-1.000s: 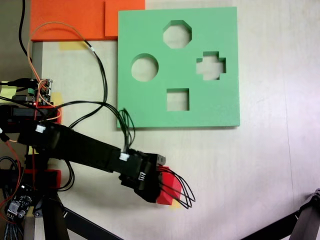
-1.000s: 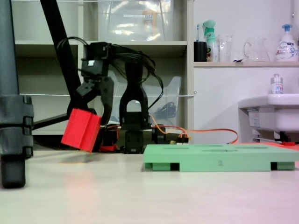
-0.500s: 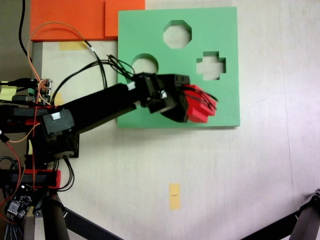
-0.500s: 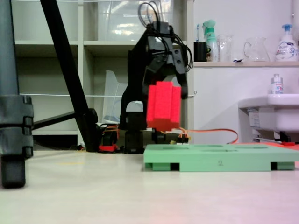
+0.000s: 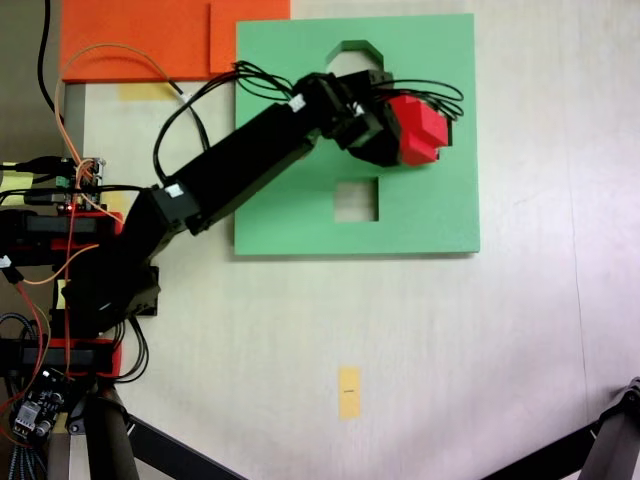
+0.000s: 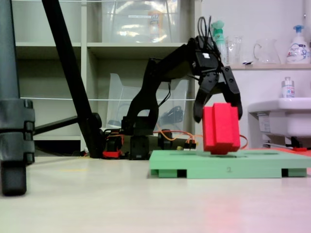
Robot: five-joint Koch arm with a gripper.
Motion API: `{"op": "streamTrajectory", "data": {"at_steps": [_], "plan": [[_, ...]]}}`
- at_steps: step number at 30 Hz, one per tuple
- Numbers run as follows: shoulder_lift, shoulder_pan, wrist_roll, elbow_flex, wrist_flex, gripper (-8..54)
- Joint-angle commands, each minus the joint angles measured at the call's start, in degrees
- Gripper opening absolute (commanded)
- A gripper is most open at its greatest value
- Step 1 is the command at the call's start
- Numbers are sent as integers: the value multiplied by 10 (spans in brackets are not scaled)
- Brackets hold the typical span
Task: Put the cross columnar block into the corresponding hole
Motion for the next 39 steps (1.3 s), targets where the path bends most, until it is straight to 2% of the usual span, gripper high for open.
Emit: {"op": "streamTrajectory", "data": {"at_steps": [1,28,32,39], "plan": [[9,-10,6,-45,-15,233],[-58,-4,61,-47,-52,247],[-83,-2,62,-63,-62,286],[-106,-1,68,-93,-62,439]]}}
